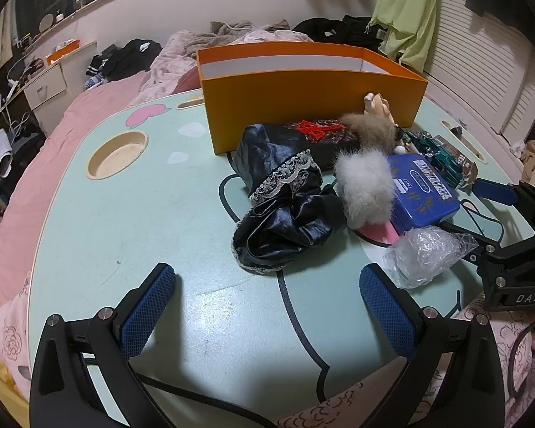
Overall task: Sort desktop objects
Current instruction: 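Move the right gripper toward the brown printed box on the table, then grasp the brown printed box with the right gripper, then lift brown box into orange box, right gripper, while left gripper grasps black cloth, then drop the black satin cloth into the orange box, left gripper, then grasp the plastic-wrapped ball on the table with the left gripper, then hold the plastic ball with the left gripper while the right gripper grasps the teal car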
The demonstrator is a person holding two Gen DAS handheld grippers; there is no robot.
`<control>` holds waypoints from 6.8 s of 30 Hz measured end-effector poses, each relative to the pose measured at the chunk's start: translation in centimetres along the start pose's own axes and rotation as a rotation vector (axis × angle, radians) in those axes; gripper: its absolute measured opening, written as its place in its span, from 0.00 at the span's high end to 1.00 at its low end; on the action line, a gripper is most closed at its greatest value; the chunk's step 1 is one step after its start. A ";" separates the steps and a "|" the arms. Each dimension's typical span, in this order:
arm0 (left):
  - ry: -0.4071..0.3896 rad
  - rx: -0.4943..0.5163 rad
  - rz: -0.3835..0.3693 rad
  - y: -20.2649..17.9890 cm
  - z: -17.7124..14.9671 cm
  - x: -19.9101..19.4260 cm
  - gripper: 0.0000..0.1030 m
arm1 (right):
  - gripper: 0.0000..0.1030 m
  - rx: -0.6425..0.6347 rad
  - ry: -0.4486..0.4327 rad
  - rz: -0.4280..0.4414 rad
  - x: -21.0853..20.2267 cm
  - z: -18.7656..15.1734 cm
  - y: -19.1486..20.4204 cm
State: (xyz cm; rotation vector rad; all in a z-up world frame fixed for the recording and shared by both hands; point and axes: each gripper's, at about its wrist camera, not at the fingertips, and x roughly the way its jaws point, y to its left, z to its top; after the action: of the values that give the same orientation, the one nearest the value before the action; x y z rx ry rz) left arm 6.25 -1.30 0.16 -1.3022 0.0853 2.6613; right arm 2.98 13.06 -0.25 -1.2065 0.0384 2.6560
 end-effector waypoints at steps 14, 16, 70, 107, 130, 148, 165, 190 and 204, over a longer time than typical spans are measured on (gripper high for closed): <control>-0.006 -0.003 -0.003 0.6 0.5 -0.2 0.00 | 0.32 0.191 -0.073 0.044 -2.4 0.8 -6.6; -0.007 -0.003 -0.003 0.7 1.2 -0.1 0.00 | 0.36 0.173 -0.079 0.029 -2.3 1.4 -6.8; -0.012 -0.089 0.023 3.1 4.0 0.7 0.17 | 0.18 0.086 -0.054 -0.091 1.0 0.8 -5.8; -0.167 -0.141 -0.207 3.9 14.3 -1.6 0.30 | 0.18 0.136 -0.195 0.122 -1.4 10.5 -5.8; 0.032 0.086 -0.072 0.5 0.9 4.0 0.00 | 0.00 0.023 -0.016 -0.033 -1.7 -2.1 -3.1; -0.062 0.082 -0.172 -1.1 1.5 8.7 0.06 | 0.00 0.046 -0.030 -0.049 -1.2 -1.8 -3.8; 0.038 0.250 -0.356 -6.8 4.4 11.4 0.67 | 0.00 0.067 -0.038 -0.062 -1.1 -1.7 -4.5; -0.062 0.107 -0.104 -1.5 0.2 2.8 0.68 | 0.37 0.213 -0.082 0.128 -1.9 1.3 -5.7; -0.066 0.107 -0.108 -1.3 0.1 1.9 0.68 | 0.77 0.161 -0.016 0.139 0.2 2.7 -4.2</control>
State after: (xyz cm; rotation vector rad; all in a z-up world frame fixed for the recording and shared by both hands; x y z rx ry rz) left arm 5.28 0.26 -1.29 -1.1524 0.1425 2.5679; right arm 1.71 17.51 1.70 -1.1704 0.3379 2.7176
